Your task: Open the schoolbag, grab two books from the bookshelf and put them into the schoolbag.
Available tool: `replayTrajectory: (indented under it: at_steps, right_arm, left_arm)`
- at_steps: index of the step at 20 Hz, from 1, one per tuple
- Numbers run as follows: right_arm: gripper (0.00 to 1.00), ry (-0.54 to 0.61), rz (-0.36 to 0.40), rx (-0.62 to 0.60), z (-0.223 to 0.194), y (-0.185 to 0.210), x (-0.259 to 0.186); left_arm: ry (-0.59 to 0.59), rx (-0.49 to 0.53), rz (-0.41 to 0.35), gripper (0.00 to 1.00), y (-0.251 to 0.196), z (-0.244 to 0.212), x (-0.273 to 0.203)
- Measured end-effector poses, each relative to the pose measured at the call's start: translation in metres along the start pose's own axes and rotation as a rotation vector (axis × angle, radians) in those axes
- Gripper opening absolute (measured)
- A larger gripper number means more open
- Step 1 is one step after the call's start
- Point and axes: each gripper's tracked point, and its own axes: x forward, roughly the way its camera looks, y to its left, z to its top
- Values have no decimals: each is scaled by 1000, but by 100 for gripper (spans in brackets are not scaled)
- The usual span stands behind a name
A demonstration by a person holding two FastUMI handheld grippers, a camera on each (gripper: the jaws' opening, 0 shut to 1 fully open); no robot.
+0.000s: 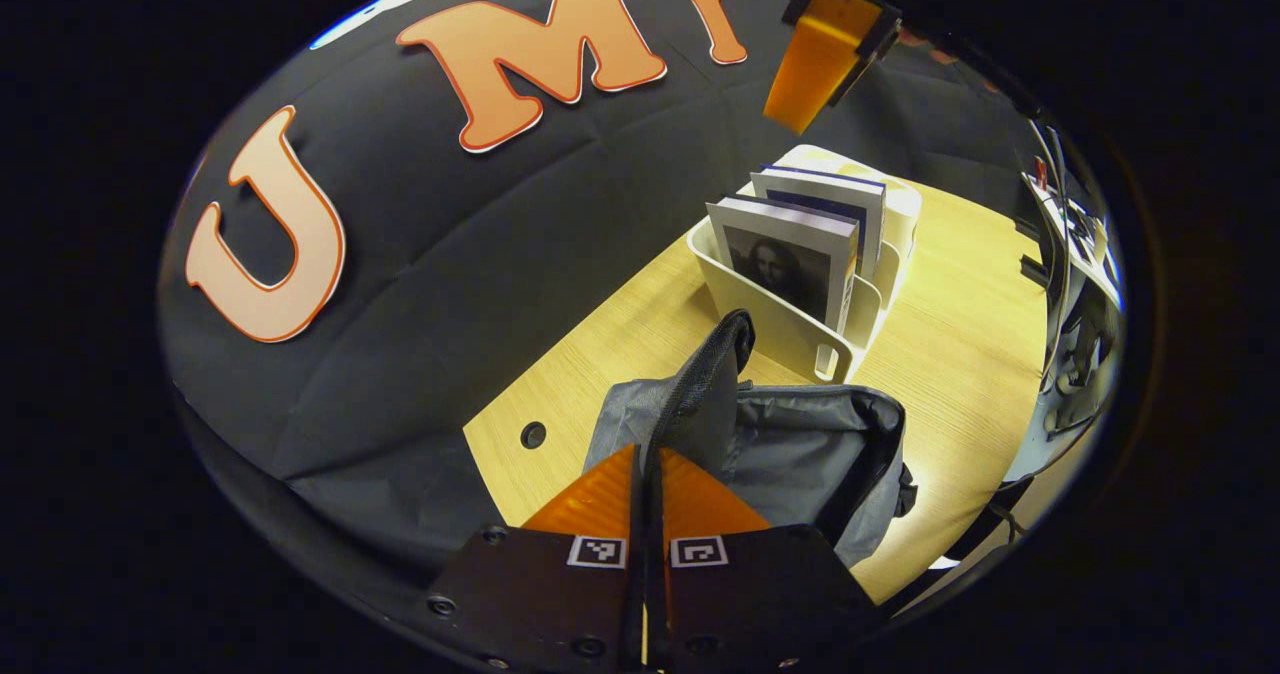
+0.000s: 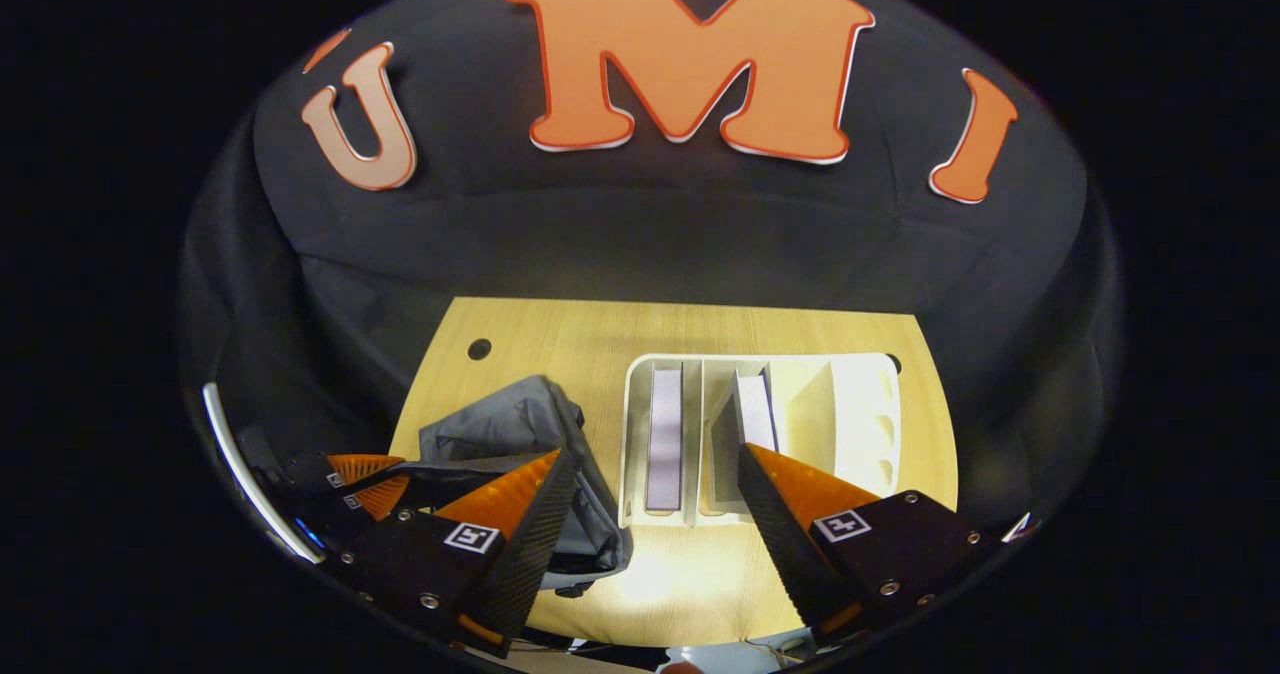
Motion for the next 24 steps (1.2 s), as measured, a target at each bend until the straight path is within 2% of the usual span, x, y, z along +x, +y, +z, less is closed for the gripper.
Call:
replayTrajectory:
  at_steps: [3, 8, 12, 14, 15, 16, 17, 19, 24]
  right_arm:
    - [99, 80, 3, -5, -2, 3, 37]
    - [99, 181, -55, -13, -12, -8, 97]
    - [97, 253, -50, 28, -27, -6, 129]
    - [84, 283, -50, 37, -36, -6, 141]
    - [72, 288, -67, 41, -39, -8, 145]
    - [57, 286, -82, 36, -40, -12, 149]
    - [53, 288, -83, 43, -41, -15, 152]
    - [39, 282, -74, 88, -38, -12, 150]
    - [37, 230, -77, 98, -22, -15, 124]
  left_arm:
    - [8, -10, -5, 2, 1, -1, 3]
    - [20, -18, -11, 2, 5, -7, 8]
    - [31, -28, -10, 2, 6, -12, 10]
    - [32, -31, -12, 2, 7, -12, 10]
    - [33, -34, -10, 2, 7, -12, 9]
    - [32, -38, -10, 2, 7, -13, 9]
    - [32, -40, -10, 2, 7, -13, 9]
    - [31, -44, -14, 2, 6, -11, 7]
    - [25, -47, -15, 2, 4, -13, 6]
